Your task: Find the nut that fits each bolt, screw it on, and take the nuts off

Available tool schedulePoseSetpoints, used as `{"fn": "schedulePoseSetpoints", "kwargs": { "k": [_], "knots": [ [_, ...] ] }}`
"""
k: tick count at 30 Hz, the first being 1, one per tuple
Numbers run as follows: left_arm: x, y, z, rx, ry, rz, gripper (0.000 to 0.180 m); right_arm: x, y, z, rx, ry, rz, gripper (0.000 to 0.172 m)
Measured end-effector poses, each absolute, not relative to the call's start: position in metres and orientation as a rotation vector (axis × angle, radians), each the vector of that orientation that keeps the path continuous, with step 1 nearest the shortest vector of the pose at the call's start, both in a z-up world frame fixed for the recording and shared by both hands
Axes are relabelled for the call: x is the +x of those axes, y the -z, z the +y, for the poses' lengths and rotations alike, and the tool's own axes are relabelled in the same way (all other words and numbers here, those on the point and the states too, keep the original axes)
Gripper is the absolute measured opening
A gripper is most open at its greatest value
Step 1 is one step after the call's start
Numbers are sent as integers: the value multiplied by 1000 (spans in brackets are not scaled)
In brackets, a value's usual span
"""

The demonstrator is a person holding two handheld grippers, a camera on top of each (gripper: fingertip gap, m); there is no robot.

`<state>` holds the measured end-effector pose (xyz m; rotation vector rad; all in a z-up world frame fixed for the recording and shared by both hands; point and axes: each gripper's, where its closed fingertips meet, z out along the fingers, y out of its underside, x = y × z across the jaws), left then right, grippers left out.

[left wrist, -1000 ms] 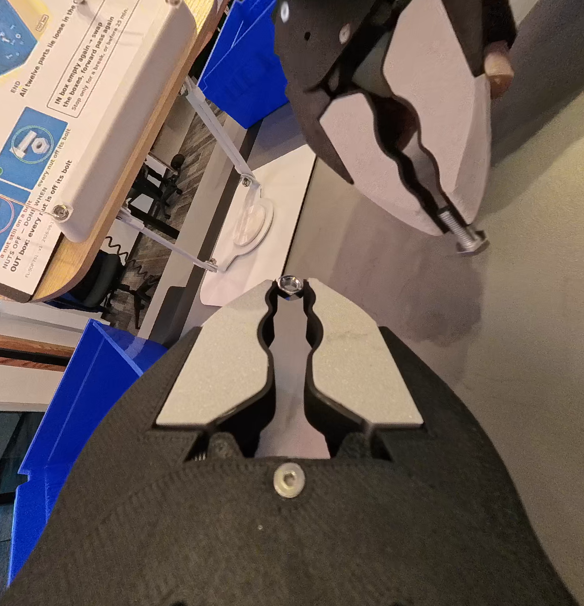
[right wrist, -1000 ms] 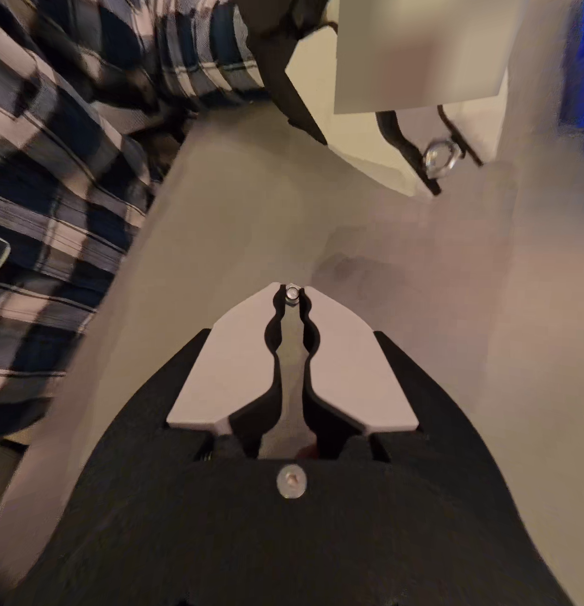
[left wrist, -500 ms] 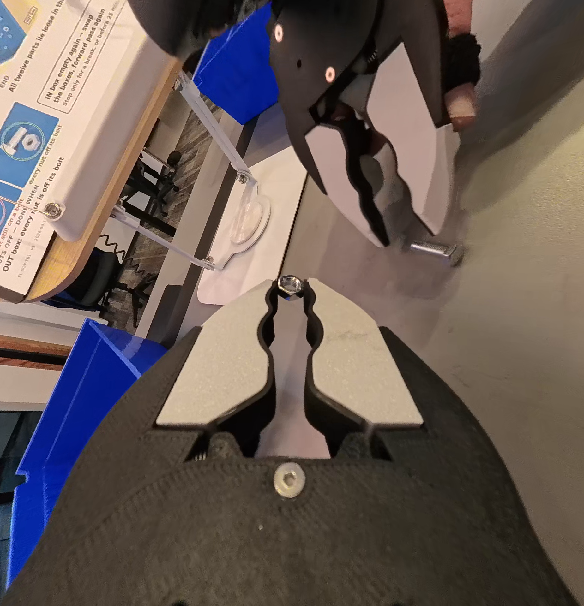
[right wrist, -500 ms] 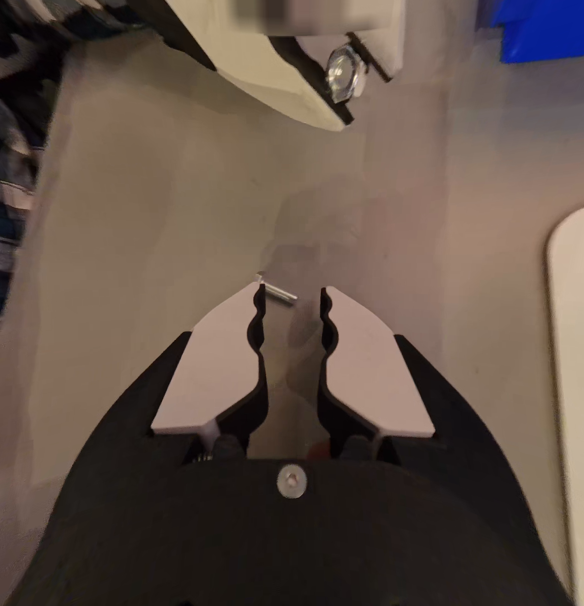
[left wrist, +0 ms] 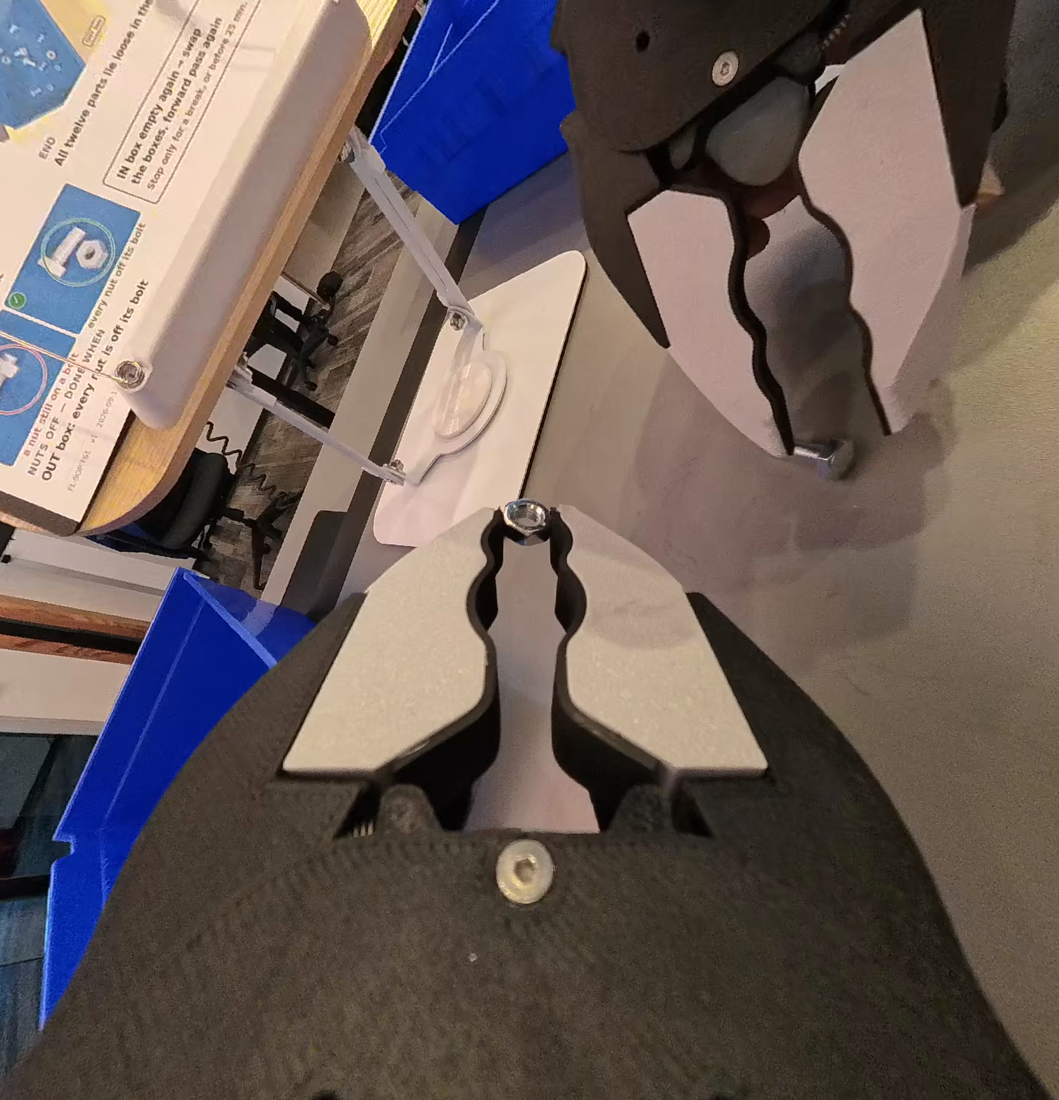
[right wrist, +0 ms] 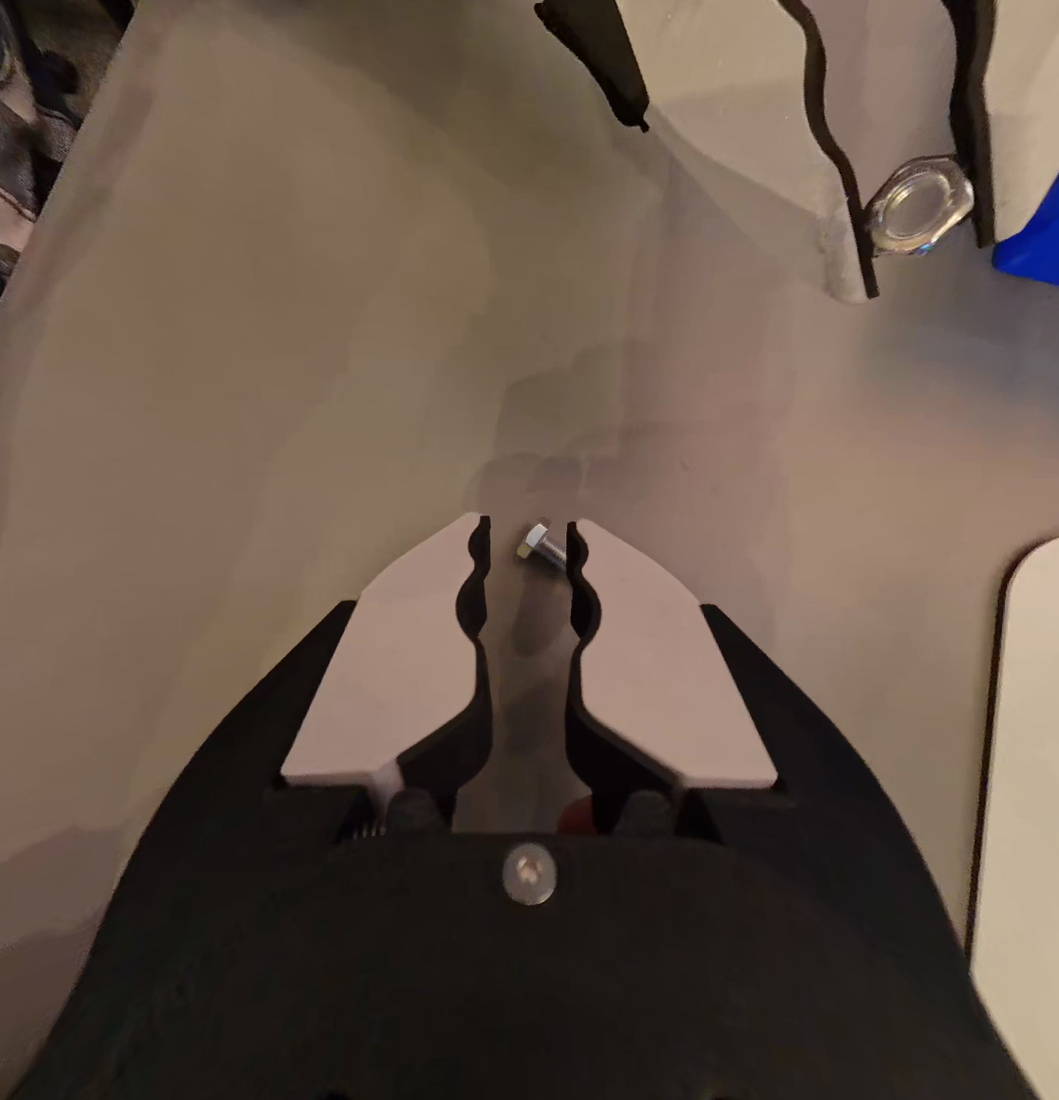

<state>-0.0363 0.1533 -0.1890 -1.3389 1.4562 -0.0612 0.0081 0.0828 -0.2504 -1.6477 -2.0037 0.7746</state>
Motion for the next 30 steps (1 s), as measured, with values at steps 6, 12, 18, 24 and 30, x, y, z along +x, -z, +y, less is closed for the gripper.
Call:
{"fn": "schedulePoseSetpoints", "kwargs": {
  "k": [6,12,18,24,30],
  "knots": [
    [-36,190,153,-1340,60,1461,14,5,262,83,-1678,-725,-2016,11],
    [-36,190,153,-1340,60,1460,14,7,262,85,-1682,-695,-2019,7],
    [-35,191,153,-1340,62,1467,14,17,261,75,-1598,-702,-2131,6],
    [-35,192,152,-1342,61,1474,14,30,258,76,-1649,-677,-2160,38],
    [-36,193,154,-1349,63,1471,14,37,242,87,-1819,-615,-1945,29]
  ]
}}
